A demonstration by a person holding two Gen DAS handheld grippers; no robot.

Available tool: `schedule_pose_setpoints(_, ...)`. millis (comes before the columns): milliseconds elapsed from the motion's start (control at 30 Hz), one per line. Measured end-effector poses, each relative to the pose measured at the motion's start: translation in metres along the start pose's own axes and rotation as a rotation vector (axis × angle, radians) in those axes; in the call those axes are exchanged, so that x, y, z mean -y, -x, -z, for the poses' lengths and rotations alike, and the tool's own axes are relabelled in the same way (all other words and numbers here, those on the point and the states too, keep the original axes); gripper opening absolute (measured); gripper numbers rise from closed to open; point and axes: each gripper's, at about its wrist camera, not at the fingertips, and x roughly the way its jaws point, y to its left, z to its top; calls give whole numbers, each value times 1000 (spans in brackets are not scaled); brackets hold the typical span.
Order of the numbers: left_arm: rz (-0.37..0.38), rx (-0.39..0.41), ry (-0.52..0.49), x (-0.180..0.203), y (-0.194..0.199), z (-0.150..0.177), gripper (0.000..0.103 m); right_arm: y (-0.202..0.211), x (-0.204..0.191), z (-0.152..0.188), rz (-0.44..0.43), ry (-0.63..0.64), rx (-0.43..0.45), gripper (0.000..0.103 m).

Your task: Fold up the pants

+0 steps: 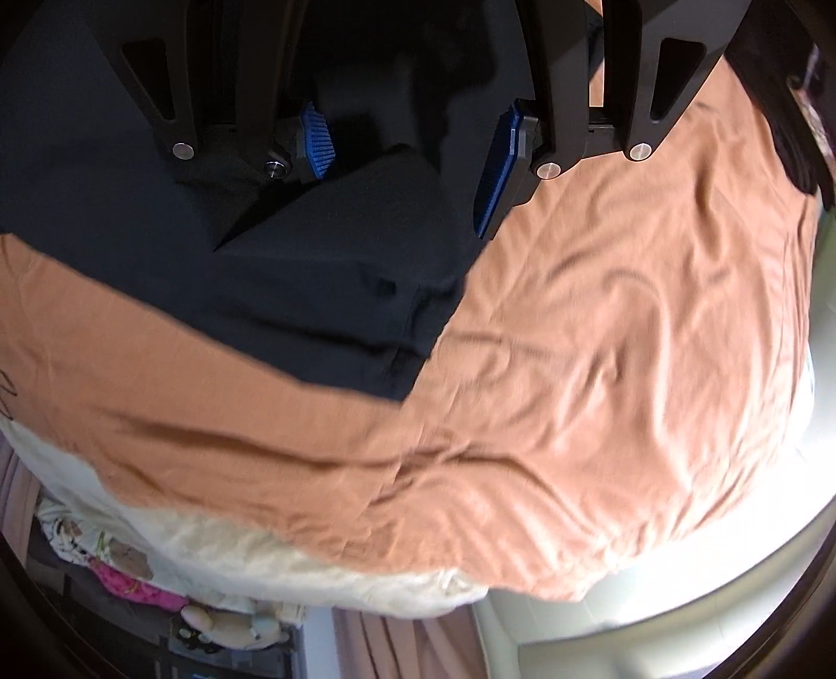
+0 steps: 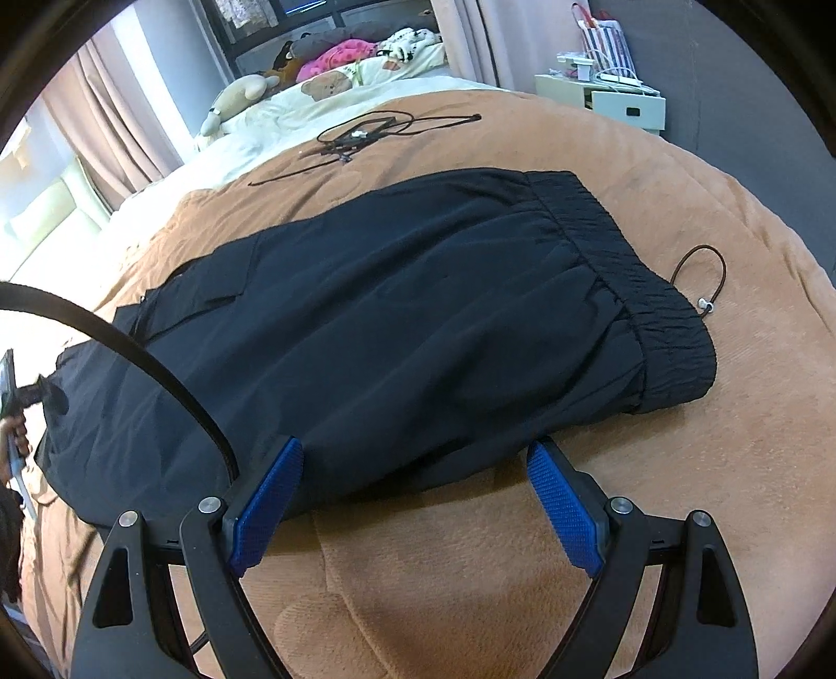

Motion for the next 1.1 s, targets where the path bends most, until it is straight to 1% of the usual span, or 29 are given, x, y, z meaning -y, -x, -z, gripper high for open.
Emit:
schedule_pose_setpoints(200,-35,37,-111,12,27,-15,52,-5,-1,5,-12,-10,-5,88)
schedule_pose_setpoints(300,-26,50,-111,7,38,-16,53,-3,-1,4,-20,-11,1,88)
schedule_pose_setpoints(367,-12,46,-101,6,40,-14,58,0,-2,5,-29,-13,8,88)
schedule_pose_setpoints(467,-31,16,-96,10,27,-16,58,-1,-1,6,-35,-13,6,88)
schedule_pose_setpoints(567,-30,16,-79,14,18,-15,58,0,-2,6,-33,0,6,88)
schedule_pose_setpoints(667,-13,32,-58,20,6,-19,59,2,0,5,-21,10,9,88)
schedule_pose_setpoints(733,-4,10,-56,28,-9,-21,59,3,-1,4,-21,9,11,88)
schedule_pose_setpoints(900,-27,-36,-119,57,-44,-15,59,-3,-4,5,-21,21,5,88)
schedule_pose_setpoints(1000,-60,-60,-168,70,-58,-8,59,-10,-5,6,-19,30,-11,88)
schedule_pose_setpoints(1067,-51,-50,-171,69,-55,-7,59,-12,-6,5,-16,33,-11,88)
schedule_pose_setpoints(1100,-23,-52,-165,65,-53,-7,59,-12,-7,4,-16,34,-9,88)
